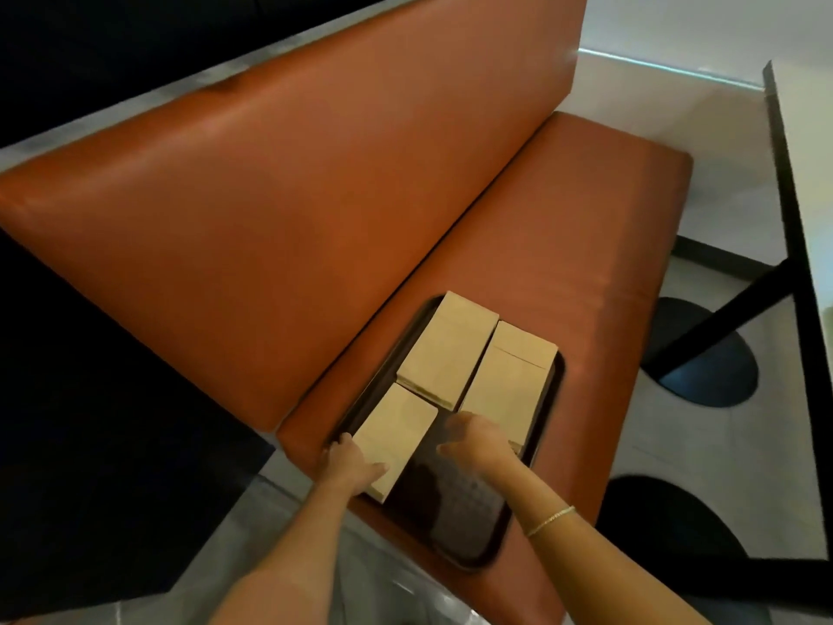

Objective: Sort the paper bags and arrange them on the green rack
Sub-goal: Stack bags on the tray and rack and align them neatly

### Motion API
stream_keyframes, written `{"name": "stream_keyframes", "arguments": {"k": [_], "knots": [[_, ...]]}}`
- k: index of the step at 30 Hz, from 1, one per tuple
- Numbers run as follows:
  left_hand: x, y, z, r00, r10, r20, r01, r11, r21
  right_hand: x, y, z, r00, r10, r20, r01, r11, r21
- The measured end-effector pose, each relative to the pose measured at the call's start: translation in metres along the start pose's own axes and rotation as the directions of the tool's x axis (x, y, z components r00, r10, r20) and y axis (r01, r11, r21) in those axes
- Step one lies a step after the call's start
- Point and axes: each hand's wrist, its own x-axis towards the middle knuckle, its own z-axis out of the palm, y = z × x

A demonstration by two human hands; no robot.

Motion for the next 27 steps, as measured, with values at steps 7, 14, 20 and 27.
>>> {"name": "stream_keyframes", "arguments": {"k": [7, 14, 20, 27], "knots": [[0.013, 0.003, 0.01, 0.995, -0.086, -0.044, 0.089, 0.994, 0.064, 0.016, 0.003, 0.001, 1.0, 0.022, -0.008, -0.021, 0.998, 0.059], [0.014, 0.008, 0.007, 0.996, -0.083, -0.03, 0.086, 0.987, 0.137, 0.022, 0.007, -0.002, 1.0, 0.023, -0.017, -0.023, 0.998, 0.056], [-0.013, 0.03, -0.005, 0.996, 0.091, -0.013, -0.09, 0.992, 0.094, 0.006, 0.007, -0.016, 0.999, 0.027, -0.046, -0.024, 0.998, 0.055], [-0.08, 0.086, -0.047, 0.92, 0.39, 0.051, -0.392, 0.901, 0.187, -0.046, 0.021, -0.075, 0.967, -0.007, -0.256, 0.032, 0.995, 0.095]]}}
